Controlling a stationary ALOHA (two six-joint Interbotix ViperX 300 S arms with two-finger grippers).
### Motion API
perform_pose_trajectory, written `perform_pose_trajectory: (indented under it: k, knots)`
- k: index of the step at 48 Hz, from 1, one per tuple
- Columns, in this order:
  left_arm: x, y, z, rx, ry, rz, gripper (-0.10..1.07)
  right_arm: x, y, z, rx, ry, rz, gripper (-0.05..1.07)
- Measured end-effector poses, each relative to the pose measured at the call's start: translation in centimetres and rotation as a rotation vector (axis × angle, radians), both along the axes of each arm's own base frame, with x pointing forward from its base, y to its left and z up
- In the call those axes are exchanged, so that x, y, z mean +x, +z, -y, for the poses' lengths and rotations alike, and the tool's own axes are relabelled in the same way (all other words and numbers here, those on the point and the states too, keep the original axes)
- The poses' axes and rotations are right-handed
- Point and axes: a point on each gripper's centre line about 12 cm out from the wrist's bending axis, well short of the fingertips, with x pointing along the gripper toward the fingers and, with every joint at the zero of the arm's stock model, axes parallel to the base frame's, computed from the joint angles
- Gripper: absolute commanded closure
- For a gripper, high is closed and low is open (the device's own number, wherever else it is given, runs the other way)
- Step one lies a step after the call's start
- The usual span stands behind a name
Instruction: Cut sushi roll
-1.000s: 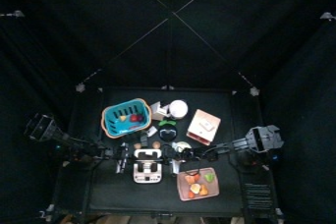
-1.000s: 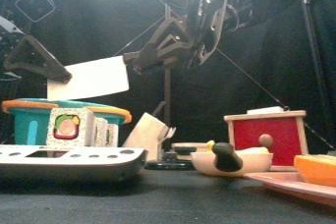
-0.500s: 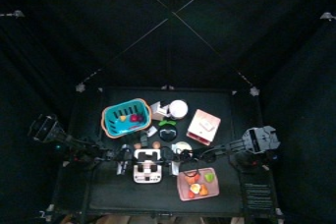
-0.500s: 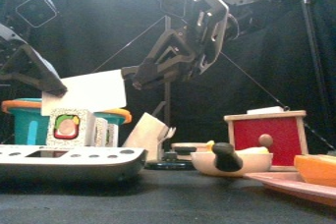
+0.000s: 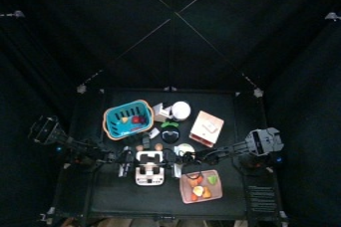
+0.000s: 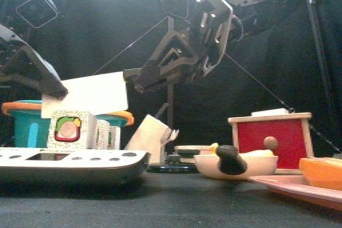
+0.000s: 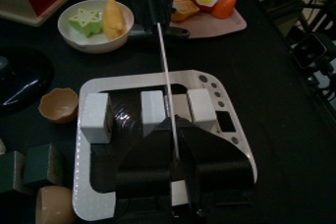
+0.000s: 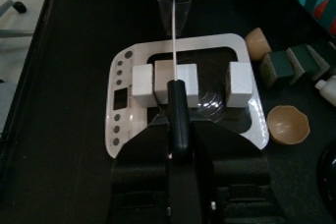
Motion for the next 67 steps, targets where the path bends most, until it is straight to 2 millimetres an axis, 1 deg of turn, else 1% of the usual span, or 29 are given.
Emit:
perform_pose_trajectory:
  k: [7,25,46,67]
  knots:
    - [0.1,0.0,-0.2,0.001,0.006,-0.001,0.59,0.0,0.0,0.0,0.0,0.001,0.0,0.6]
    - [0.1,0.0,-0.7,0.003,0.027,-0.001,0.59,0.1,-0.8,0.0,-0.002,0.001,-0.02,0.6]
    - [0.3,0.0,-1.2,0.036,0.024,0.008,0.59,0.1,-0.8,0.0,-0.001,-0.002,-0.02,0.6]
    - [0.4,0.2,-1.2,0.053,0.015,0.017,0.59,0.1,-0.8,0.0,-0.007,0.004,-0.018,0.6]
